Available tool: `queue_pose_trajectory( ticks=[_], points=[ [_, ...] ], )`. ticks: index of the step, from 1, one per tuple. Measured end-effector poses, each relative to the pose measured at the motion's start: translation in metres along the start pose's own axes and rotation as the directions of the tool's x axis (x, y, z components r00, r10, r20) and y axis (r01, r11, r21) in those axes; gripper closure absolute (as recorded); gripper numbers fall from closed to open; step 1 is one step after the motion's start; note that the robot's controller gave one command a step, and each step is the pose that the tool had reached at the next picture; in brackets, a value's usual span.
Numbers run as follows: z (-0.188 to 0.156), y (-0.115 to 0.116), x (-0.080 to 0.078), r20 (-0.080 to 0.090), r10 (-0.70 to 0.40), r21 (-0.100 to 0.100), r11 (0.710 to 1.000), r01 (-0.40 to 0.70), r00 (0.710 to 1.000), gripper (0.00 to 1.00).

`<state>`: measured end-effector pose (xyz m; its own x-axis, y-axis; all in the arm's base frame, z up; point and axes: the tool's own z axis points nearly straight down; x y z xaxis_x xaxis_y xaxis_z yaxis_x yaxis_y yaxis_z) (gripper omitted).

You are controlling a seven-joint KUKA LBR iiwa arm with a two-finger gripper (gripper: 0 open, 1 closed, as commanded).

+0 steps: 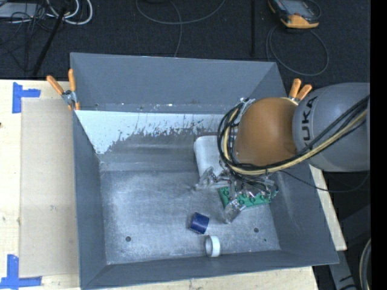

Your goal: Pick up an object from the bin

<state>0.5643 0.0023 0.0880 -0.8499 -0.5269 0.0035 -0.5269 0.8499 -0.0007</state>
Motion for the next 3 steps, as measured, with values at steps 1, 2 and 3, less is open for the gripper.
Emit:
queue_pose_trajectory(
  ticks=[1, 2, 3],
  points=[
    [0.011, 0.064, 0.061, 0.028, 0.032, 0.013, 0.999, -0.033, 0.999, 0.00],
    [0.012, 0.067, 0.063, 0.017, 0.032, 0.004, 0.999, -0.032, 0.999, 1.00],
    [-0.123, 0.061, 0.050, 0.009, -0.006, 0.002, 1.000, 0.006, 1.000, 1.00]
  ],
)
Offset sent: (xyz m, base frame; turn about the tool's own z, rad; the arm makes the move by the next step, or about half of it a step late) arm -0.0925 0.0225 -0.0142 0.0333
